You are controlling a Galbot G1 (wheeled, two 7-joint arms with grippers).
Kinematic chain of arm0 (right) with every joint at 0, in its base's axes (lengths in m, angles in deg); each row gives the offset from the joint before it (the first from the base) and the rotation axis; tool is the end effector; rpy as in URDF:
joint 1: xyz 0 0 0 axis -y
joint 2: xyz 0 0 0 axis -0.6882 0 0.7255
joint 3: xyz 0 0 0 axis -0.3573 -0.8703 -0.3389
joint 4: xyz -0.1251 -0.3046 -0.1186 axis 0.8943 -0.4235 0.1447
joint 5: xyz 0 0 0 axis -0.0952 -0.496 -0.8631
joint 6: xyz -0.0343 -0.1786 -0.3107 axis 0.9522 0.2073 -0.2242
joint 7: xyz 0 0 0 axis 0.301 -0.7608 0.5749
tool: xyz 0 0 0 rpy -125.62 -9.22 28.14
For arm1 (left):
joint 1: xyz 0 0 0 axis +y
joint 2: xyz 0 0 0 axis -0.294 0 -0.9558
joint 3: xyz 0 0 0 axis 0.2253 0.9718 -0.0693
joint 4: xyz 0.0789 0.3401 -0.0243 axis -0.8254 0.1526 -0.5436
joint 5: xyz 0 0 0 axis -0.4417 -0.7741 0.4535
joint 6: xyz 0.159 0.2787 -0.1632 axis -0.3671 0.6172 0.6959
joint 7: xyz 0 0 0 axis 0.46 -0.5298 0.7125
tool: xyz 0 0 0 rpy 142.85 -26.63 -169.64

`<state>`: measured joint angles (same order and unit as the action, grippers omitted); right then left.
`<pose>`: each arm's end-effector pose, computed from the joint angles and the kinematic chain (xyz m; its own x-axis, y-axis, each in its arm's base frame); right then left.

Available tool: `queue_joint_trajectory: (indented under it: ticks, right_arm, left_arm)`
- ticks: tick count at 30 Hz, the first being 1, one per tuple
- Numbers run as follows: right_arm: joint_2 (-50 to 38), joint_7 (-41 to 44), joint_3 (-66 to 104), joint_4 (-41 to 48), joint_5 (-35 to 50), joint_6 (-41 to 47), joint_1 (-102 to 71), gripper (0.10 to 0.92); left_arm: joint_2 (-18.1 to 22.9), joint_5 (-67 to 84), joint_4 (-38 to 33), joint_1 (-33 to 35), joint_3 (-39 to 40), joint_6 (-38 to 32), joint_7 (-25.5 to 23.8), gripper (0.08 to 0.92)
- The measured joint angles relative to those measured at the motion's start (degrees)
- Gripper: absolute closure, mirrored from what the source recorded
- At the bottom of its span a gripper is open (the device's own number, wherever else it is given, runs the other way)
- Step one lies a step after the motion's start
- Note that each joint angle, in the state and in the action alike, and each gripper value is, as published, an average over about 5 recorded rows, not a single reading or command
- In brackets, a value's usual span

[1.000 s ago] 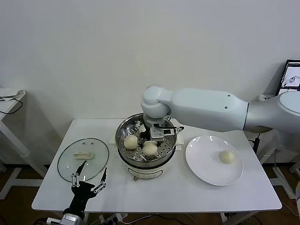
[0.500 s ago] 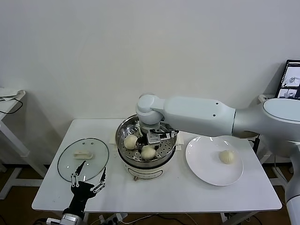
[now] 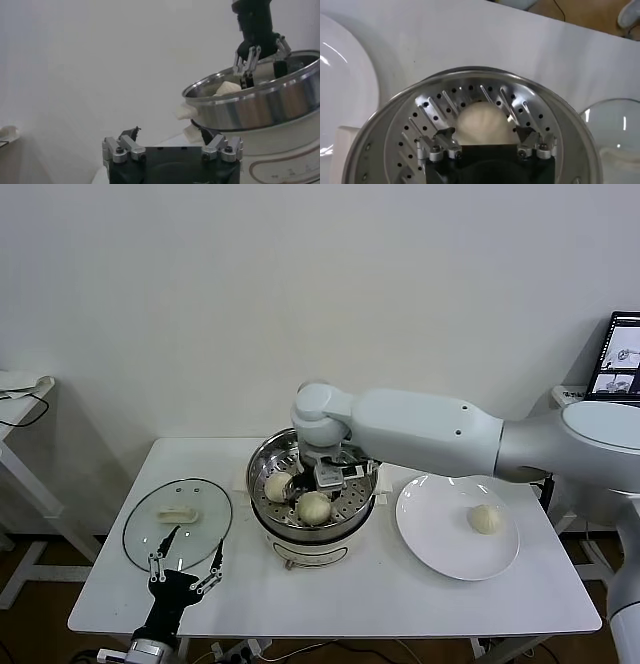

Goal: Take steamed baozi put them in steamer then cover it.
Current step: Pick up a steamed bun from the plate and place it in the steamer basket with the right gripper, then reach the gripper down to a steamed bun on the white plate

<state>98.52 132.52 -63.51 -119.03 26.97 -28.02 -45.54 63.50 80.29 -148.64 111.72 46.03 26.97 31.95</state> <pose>0.5194 0.1770 -0.0444 -0.1411 -0.1355 0.9807 0.1174 -0.9859 -0.1193 0.1418 0.0562 -0.3165 -0.9931 0.0994 0.0620 0.1150 0.9278 0.3550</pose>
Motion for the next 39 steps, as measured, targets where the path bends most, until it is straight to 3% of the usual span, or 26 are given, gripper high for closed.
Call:
queue_joint_trajectory:
  ticks: [16,26,39]
  right_arm:
    - [-19.3,4.8,4.0,14.2,20.3,26.7,2.3,0.203]
    - [-27.8,2.7,6.4,20.6,23.7,35.7,-7.6,0.203]
    - [-28.3,-2.3,10.9,27.0,22.6,39.8,-19.3,0.203]
  left_arm:
    - [-0.3,-0.1,-0.4,0.3,0.4,0.0,0.0,0.177]
    - [-0.6,-0.1,-0.8,0.8,0.0,0.3,0.0,0.177]
    - [-0.6,-0.2,-0.6,1.7,-0.3,0.2,0.0,0.177]
